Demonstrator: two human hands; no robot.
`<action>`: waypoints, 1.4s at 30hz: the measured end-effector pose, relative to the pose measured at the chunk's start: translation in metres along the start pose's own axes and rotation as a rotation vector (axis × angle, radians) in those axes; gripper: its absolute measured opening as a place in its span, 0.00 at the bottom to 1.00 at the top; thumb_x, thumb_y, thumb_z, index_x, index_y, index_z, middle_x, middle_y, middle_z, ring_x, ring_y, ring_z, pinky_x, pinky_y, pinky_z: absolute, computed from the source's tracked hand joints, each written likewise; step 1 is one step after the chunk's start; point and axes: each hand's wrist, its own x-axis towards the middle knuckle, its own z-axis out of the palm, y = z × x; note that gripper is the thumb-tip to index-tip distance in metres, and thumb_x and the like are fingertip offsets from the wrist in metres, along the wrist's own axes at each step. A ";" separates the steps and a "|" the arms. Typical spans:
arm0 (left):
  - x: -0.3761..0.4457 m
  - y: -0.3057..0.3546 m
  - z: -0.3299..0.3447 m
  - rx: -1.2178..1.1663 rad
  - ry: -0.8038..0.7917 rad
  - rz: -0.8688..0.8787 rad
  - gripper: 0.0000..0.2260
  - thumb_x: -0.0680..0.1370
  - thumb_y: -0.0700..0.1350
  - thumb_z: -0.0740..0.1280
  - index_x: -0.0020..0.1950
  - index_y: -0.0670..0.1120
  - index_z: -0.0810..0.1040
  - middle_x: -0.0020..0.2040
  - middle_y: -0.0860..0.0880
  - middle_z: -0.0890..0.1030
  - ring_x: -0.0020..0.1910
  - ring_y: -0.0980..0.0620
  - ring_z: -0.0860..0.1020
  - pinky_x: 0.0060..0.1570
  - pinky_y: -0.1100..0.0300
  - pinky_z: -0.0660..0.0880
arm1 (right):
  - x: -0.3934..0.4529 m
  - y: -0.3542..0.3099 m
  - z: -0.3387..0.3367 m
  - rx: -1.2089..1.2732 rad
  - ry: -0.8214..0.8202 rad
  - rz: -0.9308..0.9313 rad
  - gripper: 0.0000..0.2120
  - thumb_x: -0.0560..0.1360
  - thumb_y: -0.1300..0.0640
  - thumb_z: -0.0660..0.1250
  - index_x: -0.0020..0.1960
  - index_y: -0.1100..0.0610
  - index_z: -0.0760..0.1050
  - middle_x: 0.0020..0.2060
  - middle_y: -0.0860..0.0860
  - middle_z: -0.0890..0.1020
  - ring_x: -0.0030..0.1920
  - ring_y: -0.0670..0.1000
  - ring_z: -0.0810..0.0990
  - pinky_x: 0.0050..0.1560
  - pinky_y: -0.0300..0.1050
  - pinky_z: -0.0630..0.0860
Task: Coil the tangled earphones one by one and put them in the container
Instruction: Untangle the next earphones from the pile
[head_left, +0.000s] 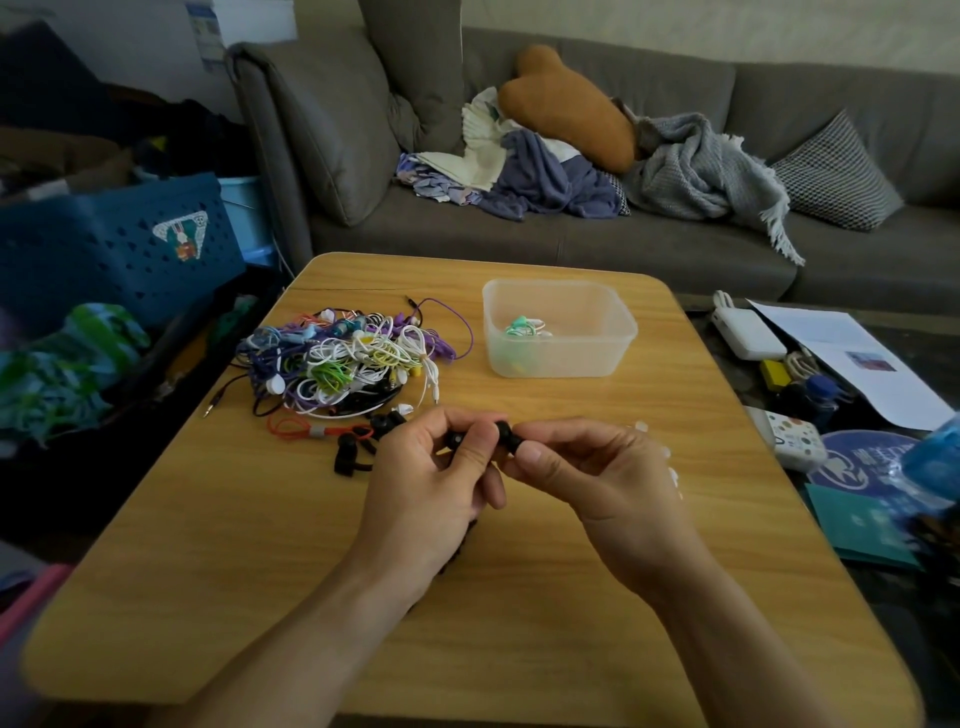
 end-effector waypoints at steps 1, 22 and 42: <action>0.000 0.000 0.000 -0.001 -0.004 0.001 0.06 0.79 0.41 0.65 0.50 0.42 0.80 0.26 0.42 0.76 0.23 0.53 0.70 0.24 0.61 0.65 | 0.000 0.000 0.000 0.011 0.000 0.002 0.09 0.67 0.63 0.73 0.48 0.62 0.83 0.43 0.61 0.86 0.44 0.56 0.86 0.49 0.46 0.82; -0.009 -0.003 -0.003 0.271 0.006 0.133 0.04 0.79 0.41 0.65 0.48 0.47 0.80 0.24 0.48 0.76 0.22 0.54 0.72 0.26 0.62 0.69 | -0.007 0.003 0.003 -0.158 0.035 -0.137 0.08 0.66 0.61 0.75 0.45 0.62 0.84 0.38 0.55 0.86 0.40 0.53 0.86 0.44 0.41 0.81; 0.000 0.005 -0.011 0.010 0.018 -0.131 0.07 0.80 0.42 0.65 0.50 0.39 0.79 0.33 0.43 0.79 0.28 0.48 0.74 0.26 0.61 0.69 | 0.003 0.005 0.010 -0.601 0.025 -0.306 0.10 0.75 0.55 0.72 0.56 0.46 0.83 0.44 0.39 0.85 0.47 0.42 0.83 0.46 0.33 0.78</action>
